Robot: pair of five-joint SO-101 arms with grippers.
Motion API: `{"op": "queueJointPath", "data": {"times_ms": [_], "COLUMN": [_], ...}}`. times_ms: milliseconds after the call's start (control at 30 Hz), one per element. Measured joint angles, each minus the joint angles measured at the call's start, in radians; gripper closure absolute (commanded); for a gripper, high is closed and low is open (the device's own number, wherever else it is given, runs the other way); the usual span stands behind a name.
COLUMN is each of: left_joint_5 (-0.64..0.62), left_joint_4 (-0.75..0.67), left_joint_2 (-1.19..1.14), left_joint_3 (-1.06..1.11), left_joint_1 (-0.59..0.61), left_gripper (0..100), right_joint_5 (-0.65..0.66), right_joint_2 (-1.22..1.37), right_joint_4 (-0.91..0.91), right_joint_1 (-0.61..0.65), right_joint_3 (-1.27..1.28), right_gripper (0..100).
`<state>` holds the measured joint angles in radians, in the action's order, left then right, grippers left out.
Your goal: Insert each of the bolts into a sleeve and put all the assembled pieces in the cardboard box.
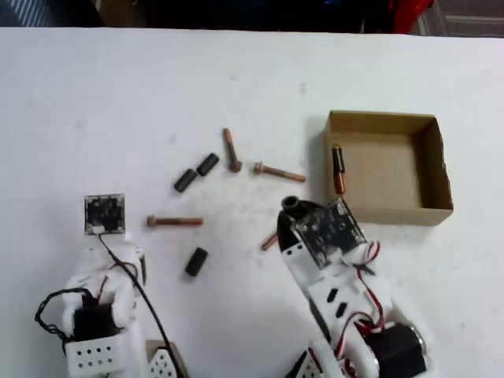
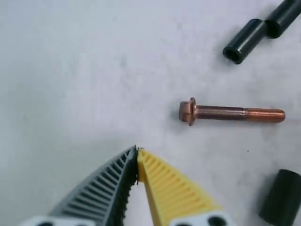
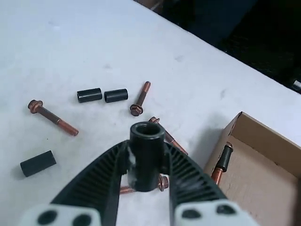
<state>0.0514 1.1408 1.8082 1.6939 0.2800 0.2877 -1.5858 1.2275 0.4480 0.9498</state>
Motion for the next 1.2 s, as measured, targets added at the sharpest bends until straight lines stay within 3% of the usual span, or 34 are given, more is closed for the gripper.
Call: {"op": "queueJointPath", "data": {"times_ms": [267,800,1000,1200], "left_joint_5": [0.0,0.0,0.0,0.0], "left_joint_4": [0.0,-0.002,0.103,0.178], "left_joint_2": [0.0,0.0,-0.002,0.002], "left_joint_3": [0.0,0.0,-0.118,-0.242], "left_joint_1": [-0.041,-0.069,-0.15,-0.157], "left_gripper": [98,98,98,98], "right_joint_5": [0.0,-0.008,-0.008,-0.008], "right_joint_2": [-0.158,-0.199,-0.199,-0.201], "right_joint_4": [-0.035,-0.324,-0.42,-0.465], "right_joint_1": [-0.012,-0.011,-0.011,-0.009], "right_joint_3": [0.086,0.407,0.482,0.52], "right_gripper": [98.1,98.1,98.1,98.2]}}
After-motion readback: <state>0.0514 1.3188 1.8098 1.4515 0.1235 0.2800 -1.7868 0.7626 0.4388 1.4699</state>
